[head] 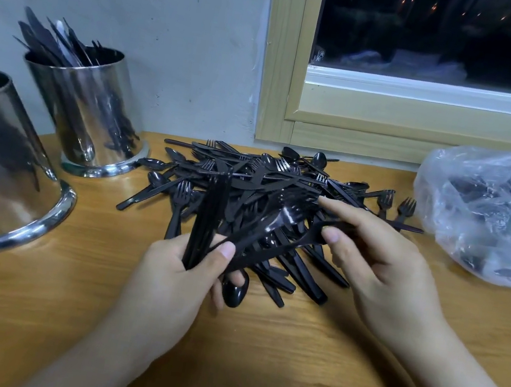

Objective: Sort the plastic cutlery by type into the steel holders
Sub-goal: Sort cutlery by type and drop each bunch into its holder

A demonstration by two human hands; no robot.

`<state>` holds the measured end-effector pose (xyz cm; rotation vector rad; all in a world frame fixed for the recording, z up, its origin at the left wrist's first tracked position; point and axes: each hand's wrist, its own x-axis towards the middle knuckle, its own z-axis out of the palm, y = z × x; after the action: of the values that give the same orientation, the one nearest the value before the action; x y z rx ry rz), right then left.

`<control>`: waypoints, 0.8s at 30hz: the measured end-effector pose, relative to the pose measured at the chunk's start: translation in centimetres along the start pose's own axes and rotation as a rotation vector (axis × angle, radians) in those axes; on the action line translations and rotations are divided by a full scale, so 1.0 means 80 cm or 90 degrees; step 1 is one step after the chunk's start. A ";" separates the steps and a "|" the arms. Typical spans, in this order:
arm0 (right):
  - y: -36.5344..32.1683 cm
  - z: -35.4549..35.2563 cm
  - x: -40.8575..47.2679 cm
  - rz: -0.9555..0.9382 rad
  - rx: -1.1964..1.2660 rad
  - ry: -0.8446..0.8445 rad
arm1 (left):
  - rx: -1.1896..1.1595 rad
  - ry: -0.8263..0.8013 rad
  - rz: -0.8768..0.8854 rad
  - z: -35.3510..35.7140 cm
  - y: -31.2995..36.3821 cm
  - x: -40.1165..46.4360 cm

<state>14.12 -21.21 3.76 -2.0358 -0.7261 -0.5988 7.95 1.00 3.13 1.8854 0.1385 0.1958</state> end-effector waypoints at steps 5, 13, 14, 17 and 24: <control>0.005 0.007 -0.002 0.069 0.009 0.031 | -0.026 -0.094 -0.033 -0.001 0.005 -0.004; 0.002 0.009 -0.003 0.173 0.127 -0.004 | -0.056 -0.208 -0.078 0.004 0.013 -0.006; 0.001 0.010 -0.003 0.185 0.152 -0.007 | -0.059 -0.221 -0.083 0.004 0.014 -0.007; -0.002 0.013 -0.003 0.207 0.178 0.016 | -0.016 -0.220 -0.059 0.005 0.013 -0.008; -0.005 0.022 -0.002 0.209 0.131 0.071 | 0.070 -0.137 0.006 0.004 0.010 -0.007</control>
<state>13.94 -19.57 3.02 -1.8605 -0.3601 -0.4232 7.47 0.35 3.75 2.0039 -0.0061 -0.0090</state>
